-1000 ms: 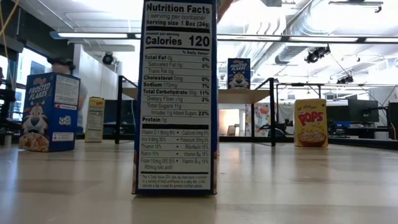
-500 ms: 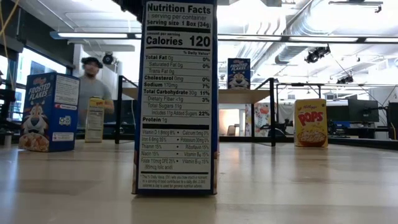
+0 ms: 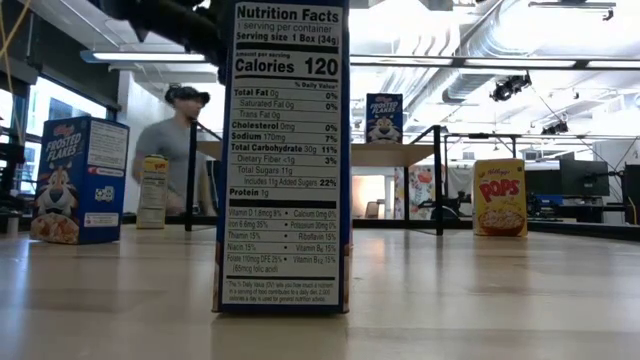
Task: Stack cereal on shelf
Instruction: Put the bottom right orange cereal box on the shelf
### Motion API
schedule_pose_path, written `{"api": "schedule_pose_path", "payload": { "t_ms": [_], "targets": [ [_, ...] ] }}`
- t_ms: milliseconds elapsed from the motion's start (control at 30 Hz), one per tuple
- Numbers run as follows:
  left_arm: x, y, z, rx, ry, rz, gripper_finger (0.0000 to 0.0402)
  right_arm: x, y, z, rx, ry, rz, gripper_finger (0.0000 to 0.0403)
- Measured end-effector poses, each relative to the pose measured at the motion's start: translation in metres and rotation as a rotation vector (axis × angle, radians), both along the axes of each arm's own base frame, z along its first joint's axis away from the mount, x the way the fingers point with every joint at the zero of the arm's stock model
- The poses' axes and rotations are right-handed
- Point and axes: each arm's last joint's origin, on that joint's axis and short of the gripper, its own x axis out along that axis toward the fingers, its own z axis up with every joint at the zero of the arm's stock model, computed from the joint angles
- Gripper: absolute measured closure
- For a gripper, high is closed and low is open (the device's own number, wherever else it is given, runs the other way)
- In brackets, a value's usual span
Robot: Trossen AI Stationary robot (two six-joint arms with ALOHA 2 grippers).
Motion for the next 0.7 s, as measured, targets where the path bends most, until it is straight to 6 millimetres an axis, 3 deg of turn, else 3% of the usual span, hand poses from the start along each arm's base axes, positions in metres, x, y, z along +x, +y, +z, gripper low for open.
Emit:
{"api": "schedule_pose_path", "payload": {
  "t_ms": [267, 700],
  "targets": [
    [-0.010, 0.016, -0.012, -0.017, -0.029, -0.012, 0.0236, -0.011, 0.000, -0.042, -0.001, -0.068, 0.002, 0.0132],
    [-0.025, 0.038, -0.013, -0.012, -0.024, 0.029, 0.0236, -0.020, 0.000, -0.116, 0.007, -0.131, 0.036, 0.0132]
  ]
}}
